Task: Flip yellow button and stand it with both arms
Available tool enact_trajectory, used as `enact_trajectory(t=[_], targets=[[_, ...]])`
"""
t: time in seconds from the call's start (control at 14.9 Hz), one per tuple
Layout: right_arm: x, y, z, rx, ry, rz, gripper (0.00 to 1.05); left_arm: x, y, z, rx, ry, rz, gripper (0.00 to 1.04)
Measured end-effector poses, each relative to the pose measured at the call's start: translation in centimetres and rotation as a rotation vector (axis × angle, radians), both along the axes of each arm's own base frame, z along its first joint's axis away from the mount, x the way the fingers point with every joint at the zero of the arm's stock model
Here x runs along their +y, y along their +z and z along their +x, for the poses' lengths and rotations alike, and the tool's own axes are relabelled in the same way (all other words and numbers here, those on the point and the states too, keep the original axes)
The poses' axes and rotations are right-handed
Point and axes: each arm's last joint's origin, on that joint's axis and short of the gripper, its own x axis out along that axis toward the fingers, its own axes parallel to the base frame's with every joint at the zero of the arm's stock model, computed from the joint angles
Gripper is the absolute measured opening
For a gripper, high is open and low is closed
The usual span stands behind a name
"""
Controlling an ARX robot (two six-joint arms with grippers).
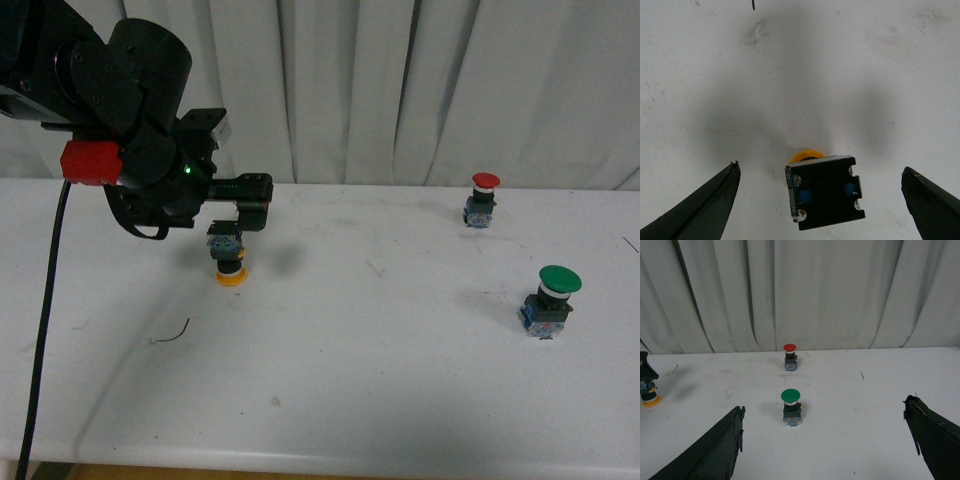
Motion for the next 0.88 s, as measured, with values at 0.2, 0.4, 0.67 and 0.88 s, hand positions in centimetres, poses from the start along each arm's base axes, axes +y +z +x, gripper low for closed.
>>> enact_trajectory(t=[0.2,0.4,0.67,0.88], targets=[[0.0,0.0,0.0,0.000,0.000,0.000,0.98,0.1,-1.1,0.1,0.019,0.002,0.028,0.98],[0.0,0.0,0.0,0.000,0.000,0.000,0.98,0.3,-1.0,0.3,0.012,0.005,0.028,0.98],[0.0,0.0,0.0,0.000,0.000,0.000,0.98,0.0,-0.7,0.4,0.022,-0.007,0.017,0.36],[0.0,0.0,0.0,0.000,0.000,0.000,0.98,0.2,2.7,-1.0,-0.046,-0.028,-0.028,0.36]])
